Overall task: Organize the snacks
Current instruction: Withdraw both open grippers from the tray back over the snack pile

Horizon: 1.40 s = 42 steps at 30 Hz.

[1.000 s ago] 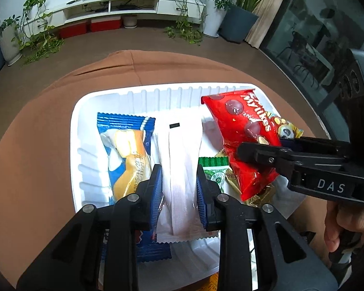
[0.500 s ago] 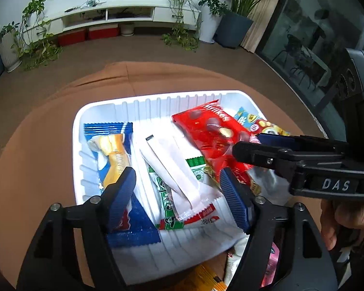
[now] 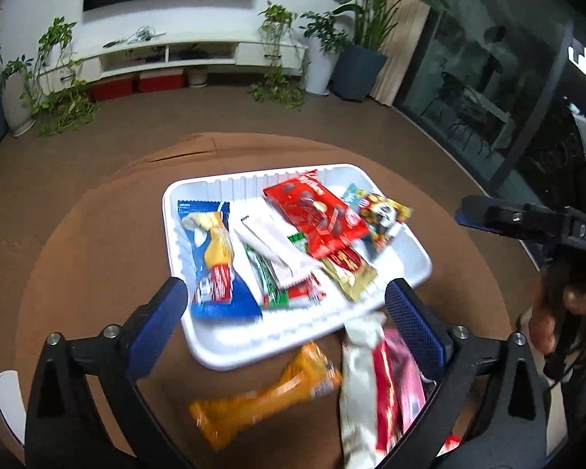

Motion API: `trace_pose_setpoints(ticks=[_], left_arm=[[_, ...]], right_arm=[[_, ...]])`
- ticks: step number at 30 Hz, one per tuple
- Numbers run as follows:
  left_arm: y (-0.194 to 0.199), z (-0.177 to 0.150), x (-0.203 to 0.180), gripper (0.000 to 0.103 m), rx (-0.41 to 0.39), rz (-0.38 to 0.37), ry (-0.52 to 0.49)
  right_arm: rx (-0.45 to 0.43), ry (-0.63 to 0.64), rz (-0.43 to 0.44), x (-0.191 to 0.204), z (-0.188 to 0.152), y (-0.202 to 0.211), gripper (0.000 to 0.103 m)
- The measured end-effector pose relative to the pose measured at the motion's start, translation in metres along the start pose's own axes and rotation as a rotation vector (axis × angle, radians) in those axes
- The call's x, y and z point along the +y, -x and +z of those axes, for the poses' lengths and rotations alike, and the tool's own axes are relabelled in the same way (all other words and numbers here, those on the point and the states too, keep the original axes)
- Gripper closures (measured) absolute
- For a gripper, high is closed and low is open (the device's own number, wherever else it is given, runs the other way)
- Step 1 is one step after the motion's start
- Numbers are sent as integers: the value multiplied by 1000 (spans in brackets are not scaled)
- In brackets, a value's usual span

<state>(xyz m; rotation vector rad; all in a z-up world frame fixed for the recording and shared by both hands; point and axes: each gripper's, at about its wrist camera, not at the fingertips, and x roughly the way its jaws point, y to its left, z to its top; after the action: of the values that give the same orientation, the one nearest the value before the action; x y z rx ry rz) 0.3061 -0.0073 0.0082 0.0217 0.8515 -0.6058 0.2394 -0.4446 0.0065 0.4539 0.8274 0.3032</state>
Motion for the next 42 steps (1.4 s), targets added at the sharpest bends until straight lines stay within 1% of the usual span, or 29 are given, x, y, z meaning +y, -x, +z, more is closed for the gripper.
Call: trace_pose_setpoints(ticks=[2,5,8,13,15,18,23,25,28,31,33,34,38,40,42], left_arm=[[16,-16,-1,0,-8,-17,-19],[33,-44,-3,0,-6,-31,-43],[47,-75,-6,0,-10,-37,-67],[60,-127,-26,0,54,-33,-173],[65,-142,-34,0,49,-38,-193],[72,-161,-45,0,51,-46,-190],[69,-181,-61,0,84,-53,-206],[66,-183,-65,0,97,-38,-223],[67,-180,-65,0,102,-41,-227],[67,-169,-55,0,93,-36,-227],[67,-157,-48,0,90,-10,-240],[67,-150,-45,0,87,4,-253],[61,-121,-35,0,88,17,-332],[52,-109,-31,1,112,17,-374],[40,-100,-27,1,141,-1,-416]], right_arm=[[-26,-24,22,-2,-17,20,10],[-45,-65,52,-10,-50,45,9],[-58,-116,67,-17,-86,61,7],[-41,-171,51,-26,-140,74,7],[-35,-199,46,-28,-162,75,7],[-4,-203,22,-26,-182,72,8],[40,-135,-14,-12,-193,64,17],[41,-117,-27,-7,-191,63,20],[36,-90,-43,-1,-189,63,24],[39,-77,-48,0,-188,63,28],[41,-71,-49,1,-189,62,29],[44,-68,-51,1,-189,62,29],[59,-82,-46,-3,-193,58,30],[64,-86,-44,-4,-193,57,30],[68,-89,-41,-5,-194,56,30]])
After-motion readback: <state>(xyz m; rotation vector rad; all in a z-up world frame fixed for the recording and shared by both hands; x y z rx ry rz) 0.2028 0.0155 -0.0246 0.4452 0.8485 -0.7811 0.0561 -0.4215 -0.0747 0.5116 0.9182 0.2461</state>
